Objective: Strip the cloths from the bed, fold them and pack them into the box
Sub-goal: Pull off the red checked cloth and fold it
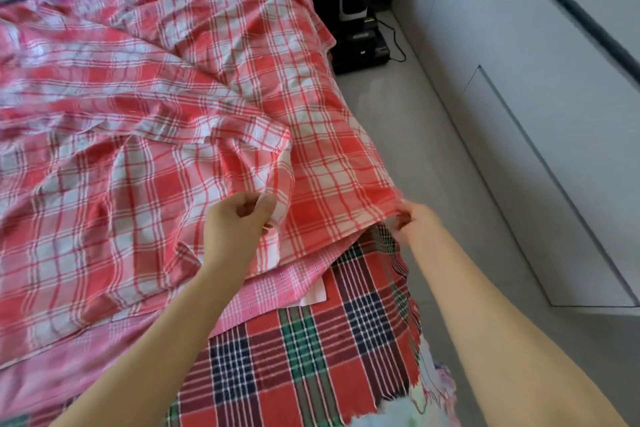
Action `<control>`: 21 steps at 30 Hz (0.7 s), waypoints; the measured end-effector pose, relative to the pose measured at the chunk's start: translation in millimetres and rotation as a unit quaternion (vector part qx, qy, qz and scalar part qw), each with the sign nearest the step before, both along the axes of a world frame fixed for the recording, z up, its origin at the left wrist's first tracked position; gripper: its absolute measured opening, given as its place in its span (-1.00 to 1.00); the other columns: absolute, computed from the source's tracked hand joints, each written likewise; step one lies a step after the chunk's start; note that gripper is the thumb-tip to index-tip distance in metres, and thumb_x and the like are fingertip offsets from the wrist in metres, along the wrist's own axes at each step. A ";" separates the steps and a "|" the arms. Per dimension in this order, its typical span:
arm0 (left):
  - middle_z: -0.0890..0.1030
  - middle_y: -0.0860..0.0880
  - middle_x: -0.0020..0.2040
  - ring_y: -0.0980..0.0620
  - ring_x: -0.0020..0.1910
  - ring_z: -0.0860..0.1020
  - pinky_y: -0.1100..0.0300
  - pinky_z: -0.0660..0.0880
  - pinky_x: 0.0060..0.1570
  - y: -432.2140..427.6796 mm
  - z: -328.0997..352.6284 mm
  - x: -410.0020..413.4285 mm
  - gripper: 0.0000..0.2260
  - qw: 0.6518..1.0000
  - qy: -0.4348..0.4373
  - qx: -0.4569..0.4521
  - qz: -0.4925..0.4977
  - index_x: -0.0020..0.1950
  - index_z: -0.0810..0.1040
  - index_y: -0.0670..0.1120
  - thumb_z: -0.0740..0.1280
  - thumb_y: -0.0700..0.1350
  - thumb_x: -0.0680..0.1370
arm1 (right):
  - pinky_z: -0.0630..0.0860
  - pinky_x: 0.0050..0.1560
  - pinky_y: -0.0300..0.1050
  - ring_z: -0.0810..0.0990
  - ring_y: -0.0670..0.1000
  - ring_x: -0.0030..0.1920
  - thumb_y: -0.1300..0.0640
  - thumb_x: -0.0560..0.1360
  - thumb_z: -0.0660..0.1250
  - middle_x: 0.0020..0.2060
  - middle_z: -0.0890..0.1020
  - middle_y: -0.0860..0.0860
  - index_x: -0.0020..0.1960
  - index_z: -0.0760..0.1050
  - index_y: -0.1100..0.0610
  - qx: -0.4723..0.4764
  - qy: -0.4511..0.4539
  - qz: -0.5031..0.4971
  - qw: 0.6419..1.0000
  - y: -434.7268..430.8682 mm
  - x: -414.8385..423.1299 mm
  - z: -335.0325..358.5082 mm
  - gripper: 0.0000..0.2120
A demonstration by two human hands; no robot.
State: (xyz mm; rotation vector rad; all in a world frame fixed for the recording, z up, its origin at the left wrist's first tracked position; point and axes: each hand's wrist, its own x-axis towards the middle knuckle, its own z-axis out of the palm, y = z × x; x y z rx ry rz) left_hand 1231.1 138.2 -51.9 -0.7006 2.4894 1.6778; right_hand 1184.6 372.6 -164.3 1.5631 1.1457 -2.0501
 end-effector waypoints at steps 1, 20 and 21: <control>0.66 0.00 -0.30 0.06 -0.29 0.59 0.19 0.54 -0.16 -5.3 0.8 -2.1 -0.88 1.000 0.002 0.014 0.016 -0.21 0.61 -0.02 0.39 -0.06 0.51 | 0.26 -0.67 -0.36 0.32 -0.19 -0.72 0.39 0.52 0.22 -0.72 0.40 -0.06 -0.31 0.39 0.12 0.089 0.046 -0.008 0.995 -7.4 -3.0 10.3 -0.72; 0.62 -0.03 -0.15 0.08 -0.16 0.60 0.28 0.54 -0.17 -115.9 -3.2 26.0 -0.91 0.950 0.027 0.154 0.269 -0.15 0.57 -0.11 0.36 -0.13 0.54 | 0.39 -0.37 -0.15 0.55 0.01 -0.29 -0.06 0.56 0.21 -0.28 0.56 -0.02 0.06 0.42 0.14 0.462 0.236 0.445 0.730 -144.5 65.1 -12.5 -0.74; 0.62 -0.05 -0.13 0.07 -0.15 0.61 0.28 0.55 -0.18 -118.2 -4.9 26.5 -0.92 0.950 0.022 0.160 0.268 -0.12 0.57 -0.12 0.35 -0.13 0.54 | 0.36 -0.38 -0.17 0.56 0.03 -0.29 -0.12 0.57 0.18 -0.29 0.58 0.00 0.01 0.43 0.15 0.431 0.182 0.396 0.790 -147.1 53.0 -10.4 -0.68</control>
